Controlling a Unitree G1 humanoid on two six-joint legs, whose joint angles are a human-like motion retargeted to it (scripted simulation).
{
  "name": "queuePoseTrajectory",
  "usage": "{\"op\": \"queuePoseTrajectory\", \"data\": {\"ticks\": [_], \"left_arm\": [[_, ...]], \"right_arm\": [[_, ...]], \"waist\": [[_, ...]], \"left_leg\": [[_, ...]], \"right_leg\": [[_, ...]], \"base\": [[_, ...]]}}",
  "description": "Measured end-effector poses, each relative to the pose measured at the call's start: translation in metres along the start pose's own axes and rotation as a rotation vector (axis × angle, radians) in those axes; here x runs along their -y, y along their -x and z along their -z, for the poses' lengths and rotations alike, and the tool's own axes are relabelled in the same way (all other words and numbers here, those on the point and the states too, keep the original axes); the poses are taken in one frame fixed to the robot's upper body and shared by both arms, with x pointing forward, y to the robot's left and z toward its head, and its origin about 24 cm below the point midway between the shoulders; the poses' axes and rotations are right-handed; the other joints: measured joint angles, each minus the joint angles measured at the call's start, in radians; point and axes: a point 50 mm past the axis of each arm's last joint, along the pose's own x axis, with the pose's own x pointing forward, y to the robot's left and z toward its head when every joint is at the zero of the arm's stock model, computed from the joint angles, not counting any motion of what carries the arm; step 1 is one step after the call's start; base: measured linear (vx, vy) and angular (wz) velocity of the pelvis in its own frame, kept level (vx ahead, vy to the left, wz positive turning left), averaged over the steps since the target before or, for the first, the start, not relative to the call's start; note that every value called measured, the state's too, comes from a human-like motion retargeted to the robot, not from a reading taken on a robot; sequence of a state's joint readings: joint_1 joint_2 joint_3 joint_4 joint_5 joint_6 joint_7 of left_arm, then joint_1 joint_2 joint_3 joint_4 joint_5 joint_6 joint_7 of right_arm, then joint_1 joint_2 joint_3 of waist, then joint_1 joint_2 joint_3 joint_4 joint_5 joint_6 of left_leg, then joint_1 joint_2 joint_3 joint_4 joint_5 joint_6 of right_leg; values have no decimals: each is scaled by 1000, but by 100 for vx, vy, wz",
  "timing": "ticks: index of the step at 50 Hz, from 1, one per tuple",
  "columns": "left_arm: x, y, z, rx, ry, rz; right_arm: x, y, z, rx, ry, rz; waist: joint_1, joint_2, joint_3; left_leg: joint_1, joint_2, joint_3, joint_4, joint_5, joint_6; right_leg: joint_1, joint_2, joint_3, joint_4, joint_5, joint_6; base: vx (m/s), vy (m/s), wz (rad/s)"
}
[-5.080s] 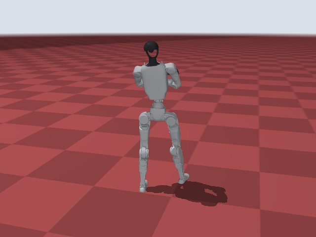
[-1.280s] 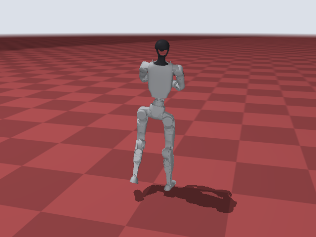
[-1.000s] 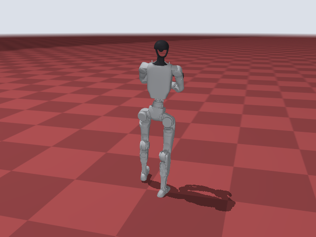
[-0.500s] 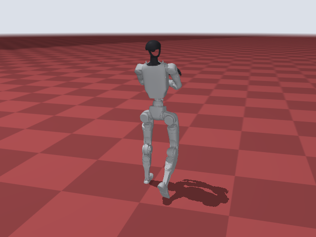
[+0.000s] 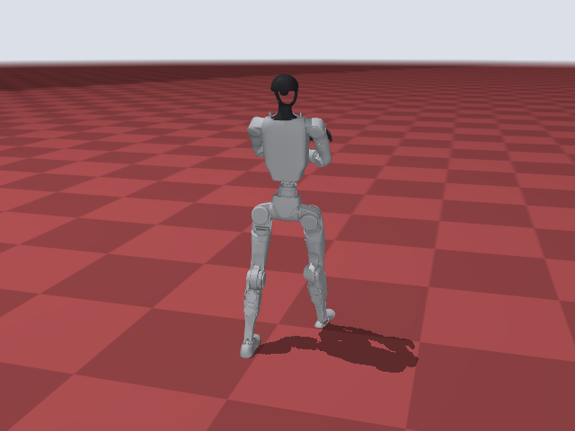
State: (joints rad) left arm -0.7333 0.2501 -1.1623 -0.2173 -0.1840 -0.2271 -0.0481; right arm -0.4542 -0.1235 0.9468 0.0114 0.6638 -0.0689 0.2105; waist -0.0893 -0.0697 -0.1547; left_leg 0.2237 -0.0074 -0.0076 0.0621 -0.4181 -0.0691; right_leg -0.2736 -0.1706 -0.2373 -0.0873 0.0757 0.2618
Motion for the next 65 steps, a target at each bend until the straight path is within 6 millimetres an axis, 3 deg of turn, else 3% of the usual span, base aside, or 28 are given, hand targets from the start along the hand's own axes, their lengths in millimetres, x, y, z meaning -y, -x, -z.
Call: {"op": "queuePoseTrajectory", "data": {"ticks": [5,10,14,18,23,29,34,39,45,50,55,60,65], "left_arm": [[0,-2,3,-21,8,3],[4,-1,8,-65,-8,45],[4,-1,8,-70,-28,70],[3,-2,5,-62,-57,87],[-4,-3,-1,-46,-97,82],[-8,-4,-8,-14,-138,95],[-8,-5,-11,3,-148,119],[-10,-6,-9,-10,-115,110],[-8,-4,-6,-23,-46,90],[-4,-2,-3,-26,-36,76],[-5,-3,-4,-33,-74,64],[-5,-4,-5,-18,-79,77],[-5,-6,-4,-13,23,54]], "right_arm": [[1,5,6,-18,-50,13],[-2,8,13,-36,-125,19],[-3,9,14,-43,-161,19],[-4,8,15,-49,-176,4],[-4,5,14,-58,-172,-14],[-2,4,11,-44,-172,-27],[-1,3,7,-24,-151,-30],[4,3,1,-16,-87,-8],[5,5,-2,-8,-22,0],[5,6,-2,-9,11,-8],[8,6,-3,-14,1,16],[9,6,-2,-6,-6,24],[13,7,-1,-14,2,60]], "waist": [[22,-34,-25],[50,-90,-78],[68,-115,-123],[108,-129,-131],[177,-97,-107],[225,-36,-61],[247,-28,-34],[269,-33,-43],[268,-7,-70],[251,26,-109],[225,40,-111],[178,50,-93],[117,28,-53]], "left_leg": [[15,-49,-38,114,115,51],[-169,-103,22,477,232,116],[-357,-117,102,679,184,163],[-432,-122,181,592,112,185],[-439,-90,229,245,180,150],[-448,-18,276,-67,282,55],[-469,15,324,-149,249,-16],[-449,41,355,-149,268,-14],[-369,76,314,-126,313,1],[-341,113,274,-93,265,5],[-315,115,250,-67,203,0],[-285,99,211,-47,151,-3],[-240,42,152,-30,105,-8]], "right_leg": [[98,-61,15,0,54,-16],[154,-114,34,13,5,-39],[157,-132,37,41,-44,-33],[172,-126,55,67,-91,-7],[210,-62,84,97,-153,-5],[313,22,105,113,-235,-40],[410,41,121,114,-287,-71],[464,48,140,140,-301,-105],[458,70,158,319,-200,-150],[239,78,144,747,-3,-156],[31,45,88,983,-8,-185],[-58,27,28,820,-88,-200],[-22,-17,-18,369,-18,-183]], "base": [[61,-22,31],[55,-28,11],[46,-22,13],[43,-17,-26],[42,-10,-55],[45,-2,-49],[50,5,-43],[53,12,-38],[55,19,-11],[49,22,8],[41,16,21],[38,9,48],[39,0,77]]}}
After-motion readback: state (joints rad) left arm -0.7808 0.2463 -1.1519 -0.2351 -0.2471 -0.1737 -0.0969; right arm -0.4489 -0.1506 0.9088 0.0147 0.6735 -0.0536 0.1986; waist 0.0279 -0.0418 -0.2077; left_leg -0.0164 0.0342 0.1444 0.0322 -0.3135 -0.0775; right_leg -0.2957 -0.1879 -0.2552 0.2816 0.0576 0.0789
